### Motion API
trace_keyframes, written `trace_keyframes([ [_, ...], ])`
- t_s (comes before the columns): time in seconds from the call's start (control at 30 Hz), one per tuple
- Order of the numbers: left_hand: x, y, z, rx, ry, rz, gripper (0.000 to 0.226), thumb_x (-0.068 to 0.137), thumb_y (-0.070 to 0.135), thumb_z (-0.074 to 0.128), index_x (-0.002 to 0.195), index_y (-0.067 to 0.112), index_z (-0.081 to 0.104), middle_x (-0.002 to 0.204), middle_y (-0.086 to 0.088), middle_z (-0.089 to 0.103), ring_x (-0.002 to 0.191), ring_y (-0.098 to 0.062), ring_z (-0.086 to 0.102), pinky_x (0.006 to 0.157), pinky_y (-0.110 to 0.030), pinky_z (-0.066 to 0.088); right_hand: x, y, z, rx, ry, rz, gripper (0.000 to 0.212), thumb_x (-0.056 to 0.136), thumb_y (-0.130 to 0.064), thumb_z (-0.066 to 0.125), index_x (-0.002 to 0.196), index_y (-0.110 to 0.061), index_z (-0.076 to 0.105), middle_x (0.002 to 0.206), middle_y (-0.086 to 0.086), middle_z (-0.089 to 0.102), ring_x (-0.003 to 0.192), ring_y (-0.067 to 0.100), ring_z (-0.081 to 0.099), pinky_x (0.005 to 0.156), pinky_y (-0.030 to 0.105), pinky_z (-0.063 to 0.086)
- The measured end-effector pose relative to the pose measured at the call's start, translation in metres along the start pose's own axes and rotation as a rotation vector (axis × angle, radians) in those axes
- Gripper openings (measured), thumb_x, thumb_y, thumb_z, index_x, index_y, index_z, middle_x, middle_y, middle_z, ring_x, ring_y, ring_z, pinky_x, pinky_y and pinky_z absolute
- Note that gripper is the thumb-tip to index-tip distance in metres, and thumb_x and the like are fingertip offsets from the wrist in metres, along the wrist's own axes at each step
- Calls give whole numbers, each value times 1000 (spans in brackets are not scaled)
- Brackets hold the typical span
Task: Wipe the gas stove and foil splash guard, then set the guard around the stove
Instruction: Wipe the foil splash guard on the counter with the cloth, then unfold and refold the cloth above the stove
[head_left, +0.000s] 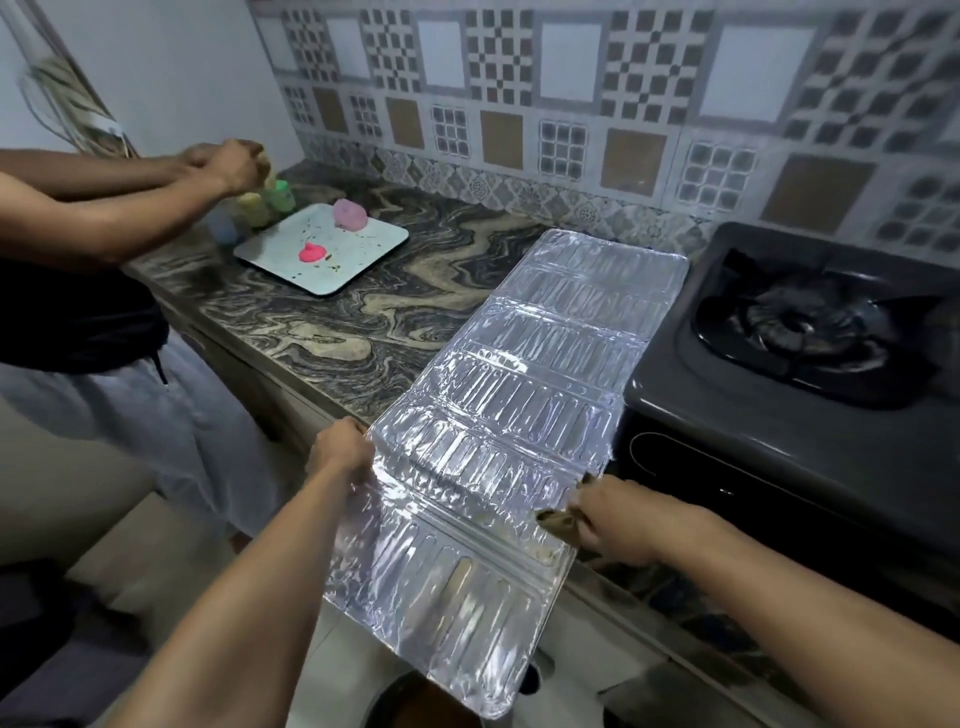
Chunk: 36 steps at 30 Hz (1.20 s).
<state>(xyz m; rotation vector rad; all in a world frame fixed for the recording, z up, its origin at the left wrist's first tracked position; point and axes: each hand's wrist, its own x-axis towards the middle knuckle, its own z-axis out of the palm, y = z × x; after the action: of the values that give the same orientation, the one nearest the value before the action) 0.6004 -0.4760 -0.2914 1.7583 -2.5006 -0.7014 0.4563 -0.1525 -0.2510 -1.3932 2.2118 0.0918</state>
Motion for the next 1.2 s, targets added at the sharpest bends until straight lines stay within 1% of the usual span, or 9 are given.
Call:
trace_keyframes([
  [0.1,4,18,-15,105,-49,55,35,87,14,52,122,17,57,135,-19,52,125,-40,49,105,-56,41,-11,-5,-38,98,-63,-18,22,89,-29,41,95,-18,59,95,3,66,86,27,63,81,42,55],
  [0.23,-13,73,-55,64,-233,347,37,94,12,57,130,6,58,136,-14,58,109,-22,62,96,-31,50,-33,-7,-107,218,-54,-94,18,99,-24,41,97,-26,59,103,-3,65,98,22,61,91,38,49],
  [0.3,-32,111,-79,9,-352,484,37,96,12,59,133,7,56,140,-14,56,119,-24,59,106,-36,45,-48,-1,-142,268,23,-116,19,102,-22,45,107,-23,63,108,-3,67,105,21,62,95,37,48],
  [0.53,-121,250,-144,-54,-782,784,59,92,5,60,132,48,50,139,15,52,126,-12,51,107,-51,41,-114,52,-243,480,324,-83,18,98,-33,57,113,-34,68,114,-2,69,109,17,63,101,41,49],
  [0.73,-170,344,-156,-130,-638,993,35,91,36,68,123,23,66,125,5,68,117,-13,62,98,-44,49,-173,110,-286,730,533,33,16,102,-25,56,115,-25,66,114,6,68,100,21,66,75,31,56],
  [0.83,-192,387,-154,-265,-613,1068,21,95,31,65,98,10,69,92,0,69,89,-15,66,80,-33,55,-203,147,-295,769,532,136,27,96,-29,65,123,-31,63,120,3,65,107,25,65,86,46,59],
  [0.93,-211,430,-151,-192,-507,1188,23,98,30,60,77,21,63,72,4,57,69,-11,54,68,-29,47,-235,181,-297,778,528,215,34,87,-35,75,119,-26,68,118,-2,69,110,20,64,87,43,56],
  [1.1,-241,491,-135,-223,-440,1282,11,90,30,69,95,20,68,92,2,70,87,-14,66,92,-45,55,-271,222,-304,887,680,171,31,83,-33,80,104,-13,73,85,-4,75,76,9,71,68,26,56],
  [1.2,-273,511,-126,-242,-645,1256,60,65,61,77,112,27,62,115,1,69,107,-15,66,93,-43,56,-279,242,-309,993,701,147,23,88,-31,75,105,-17,70,89,2,76,82,16,74,71,31,59],
])
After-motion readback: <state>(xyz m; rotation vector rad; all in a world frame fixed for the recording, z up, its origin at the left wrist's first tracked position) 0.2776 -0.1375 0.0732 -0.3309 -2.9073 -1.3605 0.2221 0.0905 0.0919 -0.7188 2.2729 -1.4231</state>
